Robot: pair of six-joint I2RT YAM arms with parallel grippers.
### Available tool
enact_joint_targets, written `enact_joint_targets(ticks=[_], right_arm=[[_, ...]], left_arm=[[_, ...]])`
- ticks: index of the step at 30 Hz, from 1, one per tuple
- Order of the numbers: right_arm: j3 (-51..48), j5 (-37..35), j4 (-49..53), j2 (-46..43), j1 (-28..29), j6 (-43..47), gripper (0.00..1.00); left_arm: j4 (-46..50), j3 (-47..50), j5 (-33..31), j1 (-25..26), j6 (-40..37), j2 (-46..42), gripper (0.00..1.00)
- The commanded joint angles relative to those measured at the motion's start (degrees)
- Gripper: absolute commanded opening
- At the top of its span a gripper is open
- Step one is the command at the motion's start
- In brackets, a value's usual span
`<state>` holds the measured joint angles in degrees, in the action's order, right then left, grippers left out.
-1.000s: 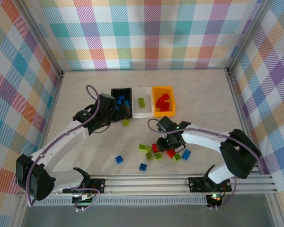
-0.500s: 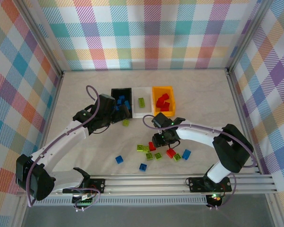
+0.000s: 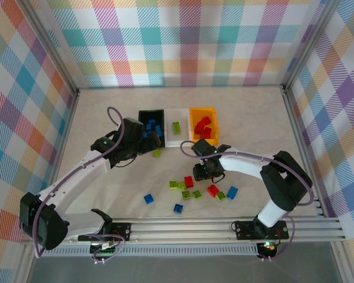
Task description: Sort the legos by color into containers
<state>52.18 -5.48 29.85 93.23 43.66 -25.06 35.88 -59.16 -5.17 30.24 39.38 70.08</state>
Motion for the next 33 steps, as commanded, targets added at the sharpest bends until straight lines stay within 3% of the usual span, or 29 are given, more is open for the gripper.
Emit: enact_joint_targets(ticks=[1,7,20,25,33], right_arm=[[0.7,2.0,-1.5,0.4,0.0,0.3,0.56],[1.7,1.3,-0.9,3.9,0.0,-0.5,0.54],[5.6,3.4,-2.4,-2.7,0.0,4.6,0.31],[16.1,9.1,-5.0,0.8,0.0,7.6,0.29],[40.8,15.1,-7.0,18.7,0.0,9.3,0.29]], left_arm=[[0.8,-1.0,-0.5,-0.5,-0.8,0.5,1.0],[0.5,-0.7,-0.4,-0.6,-0.6,0.8,1.0],[2.4,0.9,-1.7,-1.0,-1.3,-1.3,1.0],[4.8,4.2,-2.5,-1.6,-1.0,-5.1,1.0],[9.1,8.1,-3.0,-1.8,-0.1,-10.5,1.0]])
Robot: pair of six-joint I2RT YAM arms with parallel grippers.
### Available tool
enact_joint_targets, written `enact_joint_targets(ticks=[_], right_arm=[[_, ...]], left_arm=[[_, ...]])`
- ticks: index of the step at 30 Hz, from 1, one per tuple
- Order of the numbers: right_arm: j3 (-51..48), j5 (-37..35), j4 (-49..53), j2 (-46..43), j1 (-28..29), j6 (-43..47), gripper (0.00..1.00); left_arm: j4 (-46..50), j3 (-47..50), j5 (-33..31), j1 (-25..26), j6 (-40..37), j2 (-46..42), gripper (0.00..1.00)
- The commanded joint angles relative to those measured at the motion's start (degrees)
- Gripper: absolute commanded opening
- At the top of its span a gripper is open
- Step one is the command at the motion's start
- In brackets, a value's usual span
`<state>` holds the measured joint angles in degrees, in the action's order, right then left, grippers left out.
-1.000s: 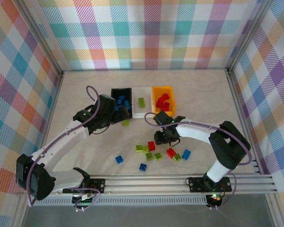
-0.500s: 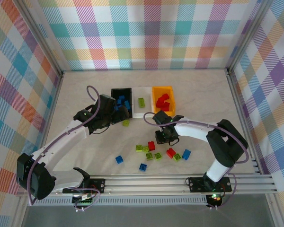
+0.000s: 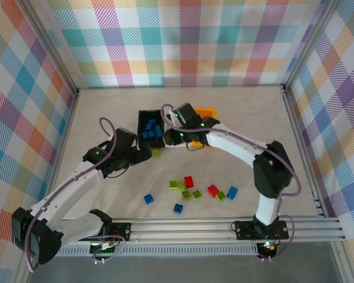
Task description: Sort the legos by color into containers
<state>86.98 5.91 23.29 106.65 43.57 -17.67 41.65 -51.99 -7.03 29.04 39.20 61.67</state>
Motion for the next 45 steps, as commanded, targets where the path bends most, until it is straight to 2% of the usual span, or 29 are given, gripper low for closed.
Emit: enact_joint_targets(ticks=[1,8,10,16,18,21,27,31,35,40,45], right_arm=[[9.9,4.1,0.4,8.1,0.0,2.0,0.29],[33.3,5.0,8.9,24.5,-0.9,1.4,0.35],[36.9,5.1,10.2,26.9,-1.5,0.8,0.45],[37.6,4.9,9.3,25.0,-2.2,1.0,0.51],[35.4,4.4,8.4,22.6,-2.2,1.0,0.51],[26.8,3.2,4.7,16.1,-2.2,0.3,0.51],[1.7,0.6,-3.8,-0.1,-2.5,-1.9,0.52],[-11.0,-0.8,-6.0,-8.9,-2.8,-2.4,0.52],[-19.5,-1.5,-7.0,-15.3,-3.4,-3.1,0.52],[-27.0,-1.9,-8.4,-21.2,-4.6,-4.4,0.52],[-30.3,-2.1,-8.8,-24.9,-5.8,-5.2,0.52]], left_arm=[[3.8,1.1,-1.3,-0.6,0.1,-2.6,1.0],[5.5,2.2,-0.6,-0.6,-0.4,-4.0,1.0],[5.5,2.4,0.3,-0.6,-0.8,-4.2,1.0],[5.7,2.7,3.0,-0.6,-2.6,-5.2,1.0],[6.2,2.9,3.8,-0.3,-3.3,-5.2,1.0],[6.8,3.7,4.1,2.0,-3.8,-4.9,0.94],[5.0,9.3,5.2,11.2,1.1,-1.7,0.88],[3.1,11.7,5.4,17.6,4.6,1.6,0.81],[3.9,12.0,5.2,21.0,5.7,4.3,0.78],[4.2,13.3,6.8,22.3,4.3,7.9,0.77],[2.9,12.8,7.2,23.4,3.3,13.5,0.69]])
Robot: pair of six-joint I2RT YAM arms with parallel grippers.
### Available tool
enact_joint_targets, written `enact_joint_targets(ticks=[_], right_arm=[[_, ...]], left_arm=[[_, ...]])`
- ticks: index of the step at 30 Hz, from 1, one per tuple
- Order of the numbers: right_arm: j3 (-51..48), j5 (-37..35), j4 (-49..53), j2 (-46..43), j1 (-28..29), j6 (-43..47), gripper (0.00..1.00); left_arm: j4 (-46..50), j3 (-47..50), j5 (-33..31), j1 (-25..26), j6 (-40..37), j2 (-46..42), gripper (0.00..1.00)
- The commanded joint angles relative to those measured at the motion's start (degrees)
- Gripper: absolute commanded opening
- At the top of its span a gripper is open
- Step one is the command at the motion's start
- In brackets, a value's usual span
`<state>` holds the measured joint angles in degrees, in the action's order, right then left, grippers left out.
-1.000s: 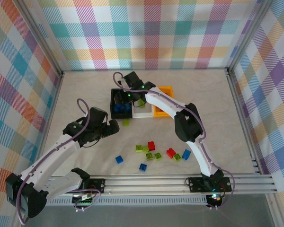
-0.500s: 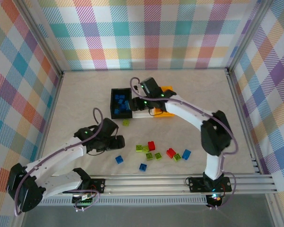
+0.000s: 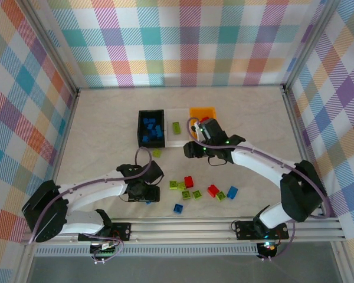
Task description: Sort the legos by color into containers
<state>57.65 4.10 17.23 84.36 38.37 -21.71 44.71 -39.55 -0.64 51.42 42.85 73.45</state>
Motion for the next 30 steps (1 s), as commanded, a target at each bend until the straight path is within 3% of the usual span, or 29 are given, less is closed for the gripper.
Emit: enact_joint_targets(ticks=[1,14,22,26,30], right_arm=[[-1.4,-0.3,-3.0,-3.2,-1.0,-1.2,0.52],[-3.8,0.1,-3.4,-6.2,-4.0,-1.6,0.52],[-4.3,0.8,-4.2,-6.1,-4.3,-1.9,0.52],[-4.6,1.0,-4.5,-6.3,-4.3,-2.2,0.52],[-5.1,0.9,-4.8,-7.0,-4.6,-2.3,0.53]], left_arm=[[-0.5,0.2,0.9,1.2,-0.6,2.7,0.67],[-0.7,-1.7,-1.3,2.1,-1.1,8.4,0.4],[3.2,-6.4,-6.2,1.7,-1.2,6.6,0.36],[4.7,-11.5,-8.7,-1.9,-3.2,5.2,0.35],[4.3,-18.8,-12.8,-9.2,-6.9,6.1,0.34]])
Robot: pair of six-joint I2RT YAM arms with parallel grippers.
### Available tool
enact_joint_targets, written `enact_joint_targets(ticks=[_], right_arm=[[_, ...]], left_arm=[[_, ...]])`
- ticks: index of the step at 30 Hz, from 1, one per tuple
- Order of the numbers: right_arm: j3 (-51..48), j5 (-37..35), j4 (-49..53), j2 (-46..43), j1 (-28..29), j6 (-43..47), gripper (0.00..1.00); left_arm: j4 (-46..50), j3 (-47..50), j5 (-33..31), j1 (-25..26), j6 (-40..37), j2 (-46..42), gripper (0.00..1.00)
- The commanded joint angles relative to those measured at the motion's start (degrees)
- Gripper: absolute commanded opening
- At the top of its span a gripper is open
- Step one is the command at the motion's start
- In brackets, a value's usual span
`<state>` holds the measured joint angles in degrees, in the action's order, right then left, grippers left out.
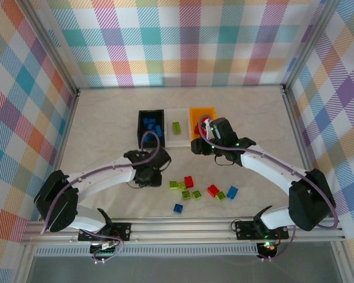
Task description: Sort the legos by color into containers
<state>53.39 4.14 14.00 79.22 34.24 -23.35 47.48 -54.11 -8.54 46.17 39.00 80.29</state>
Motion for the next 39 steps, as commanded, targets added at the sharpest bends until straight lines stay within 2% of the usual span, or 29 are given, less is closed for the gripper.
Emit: enact_joint_targets(ticks=[1,4,11,19,21,26,28,34,35,39], right_arm=[[-1.0,0.9,-1.5,-1.9,-0.5,-0.6,0.53],[-1.4,1.2,-1.3,-2.3,-0.8,-0.6,0.53],[-3.0,1.4,-0.8,-3.4,-1.5,-0.6,0.53],[-4.3,2.0,0.7,-5.1,-2.1,-0.5,0.53],[-4.6,2.3,1.3,-5.6,-2.2,-0.6,0.53],[-4.9,2.7,4.0,-6.5,-2.2,-0.5,0.55],[-4.8,2.7,5.1,-6.6,-2.3,-0.5,0.55],[-5.0,7.3,8.5,-5.6,-2.2,0.4,0.53],[-5.1,7.9,9.3,-5.1,-2.1,0.5,0.53],[-6.5,9.2,12.4,-3.5,-0.7,0.9,0.53]], left_arm=[[0.3,-5.9,-5.0,-6.3,-3.6,-0.3,0.34],[-2.9,-12.1,-3.7,-12.2,-4.8,3.1,0.34],[-5.6,-28.1,-4.7,-19.6,-6.0,17.3,0.33],[-3.5,-43.3,-5.2,-21.7,-6.0,31.0,0.33],[-1.9,-46.1,-5.6,-21.7,-6.0,33.5,0.37],[-1.7,-48.7,-3.6,-21.7,-5.7,34.9,0.72],[-2.3,-48.6,-2.4,-21.5,-5.6,33.3,0.8],[-5.3,-44.3,1.4,-18.7,-5.8,24.0,0.92],[-5.9,-42.9,2.1,-17.8,-5.7,22.2,0.99],[-7.5,-36.0,3.0,-13.9,-5.6,15.4,1.0]])
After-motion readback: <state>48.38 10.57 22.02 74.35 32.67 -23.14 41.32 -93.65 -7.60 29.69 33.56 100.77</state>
